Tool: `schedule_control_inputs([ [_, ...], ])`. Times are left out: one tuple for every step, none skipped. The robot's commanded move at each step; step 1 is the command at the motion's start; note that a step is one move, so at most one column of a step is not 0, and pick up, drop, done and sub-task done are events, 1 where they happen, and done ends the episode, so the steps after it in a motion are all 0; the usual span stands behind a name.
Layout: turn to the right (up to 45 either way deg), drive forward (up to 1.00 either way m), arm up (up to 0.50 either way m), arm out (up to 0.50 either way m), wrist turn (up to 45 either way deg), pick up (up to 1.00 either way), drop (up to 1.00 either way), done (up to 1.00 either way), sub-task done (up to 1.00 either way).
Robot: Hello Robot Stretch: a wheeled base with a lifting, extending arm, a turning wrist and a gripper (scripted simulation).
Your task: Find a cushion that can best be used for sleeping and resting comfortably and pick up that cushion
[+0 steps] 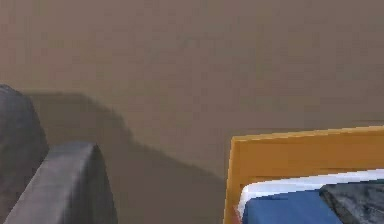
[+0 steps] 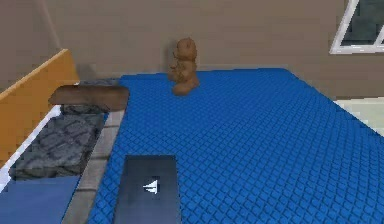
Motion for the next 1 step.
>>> schedule_control_inputs([
  [-33.0, 0.0, 0.0, 0.0, 0.0, 0.0, 0.0, 0.0, 0.0],
])
